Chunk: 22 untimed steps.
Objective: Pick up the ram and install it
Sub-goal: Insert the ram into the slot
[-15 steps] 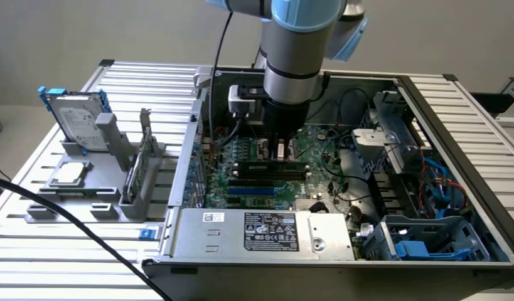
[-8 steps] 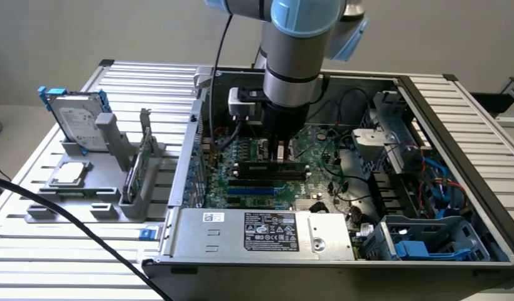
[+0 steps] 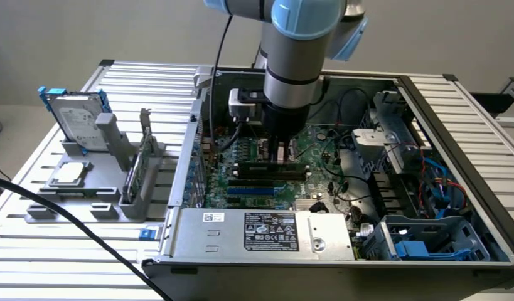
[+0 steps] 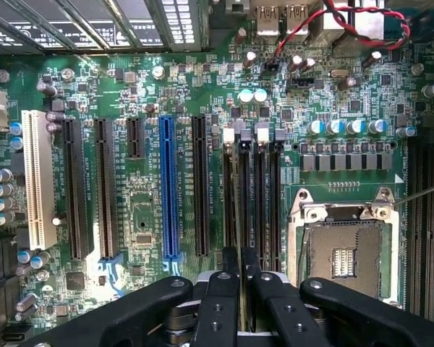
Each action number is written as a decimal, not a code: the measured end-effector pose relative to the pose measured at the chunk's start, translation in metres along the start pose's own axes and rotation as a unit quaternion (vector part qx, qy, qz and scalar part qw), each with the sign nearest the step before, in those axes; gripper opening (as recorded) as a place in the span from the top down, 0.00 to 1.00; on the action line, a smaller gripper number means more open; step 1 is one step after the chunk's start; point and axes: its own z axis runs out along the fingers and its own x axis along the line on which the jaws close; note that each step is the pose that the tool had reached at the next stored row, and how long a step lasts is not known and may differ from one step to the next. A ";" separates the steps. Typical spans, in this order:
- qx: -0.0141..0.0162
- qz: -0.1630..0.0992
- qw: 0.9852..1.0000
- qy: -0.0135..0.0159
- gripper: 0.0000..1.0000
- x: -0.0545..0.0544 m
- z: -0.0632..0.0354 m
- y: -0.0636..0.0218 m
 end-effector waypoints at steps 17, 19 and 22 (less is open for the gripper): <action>0.000 0.013 1.000 0.000 0.86 0.003 0.0000 -0.0021; 0.000 0.013 1.000 0.000 0.86 0.003 0.0002 -0.0021; 0.000 0.014 1.000 0.000 0.86 0.003 0.0007 -0.0021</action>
